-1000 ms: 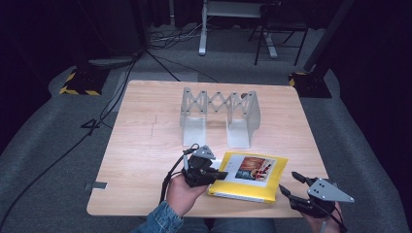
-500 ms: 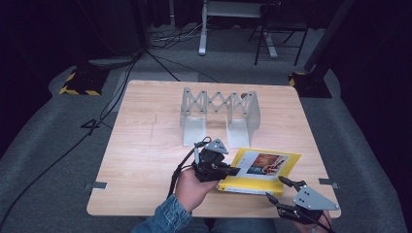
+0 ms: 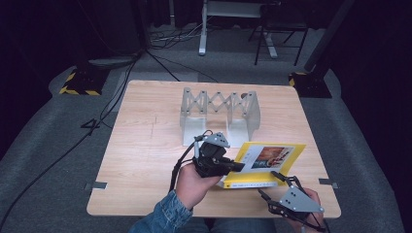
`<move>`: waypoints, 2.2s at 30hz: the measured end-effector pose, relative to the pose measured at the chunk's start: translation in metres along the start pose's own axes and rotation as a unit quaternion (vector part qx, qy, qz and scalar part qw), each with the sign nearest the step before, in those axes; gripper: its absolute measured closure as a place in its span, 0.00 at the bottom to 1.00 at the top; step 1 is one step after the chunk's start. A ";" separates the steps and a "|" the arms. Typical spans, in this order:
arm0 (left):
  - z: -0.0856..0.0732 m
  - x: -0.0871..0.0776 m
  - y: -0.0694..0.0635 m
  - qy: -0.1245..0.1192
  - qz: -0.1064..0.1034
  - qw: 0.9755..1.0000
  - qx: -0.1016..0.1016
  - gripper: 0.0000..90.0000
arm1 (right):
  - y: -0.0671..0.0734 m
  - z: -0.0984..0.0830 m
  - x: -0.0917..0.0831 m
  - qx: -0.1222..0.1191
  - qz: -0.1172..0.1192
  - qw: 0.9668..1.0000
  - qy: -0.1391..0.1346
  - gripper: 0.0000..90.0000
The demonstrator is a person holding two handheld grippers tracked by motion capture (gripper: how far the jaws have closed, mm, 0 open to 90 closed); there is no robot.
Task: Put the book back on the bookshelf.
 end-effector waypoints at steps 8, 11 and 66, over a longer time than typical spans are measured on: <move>-0.009 0.003 0.022 -0.007 -0.019 0.998 -0.054 0.99 | 0.006 0.001 0.020 -0.067 -0.017 0.998 0.014 0.33; -0.010 0.006 0.025 -0.003 -0.020 0.998 -0.060 0.99 | 0.011 -0.001 0.030 -0.097 -0.023 0.995 0.027 0.34; -0.054 -0.033 0.065 -0.029 0.164 0.985 -0.034 0.43 | -0.015 0.000 0.046 0.004 -0.042 0.999 0.025 0.86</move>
Point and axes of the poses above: each handheld gripper's, and its own axes: x roughly forward along the jaws, z roughly out of its top, y roughly to its left, the point moved 3 cm from there along x, roughly forward along the jaws, and after that the axes turned 5 degrees about -y, right-handed, at the moved point
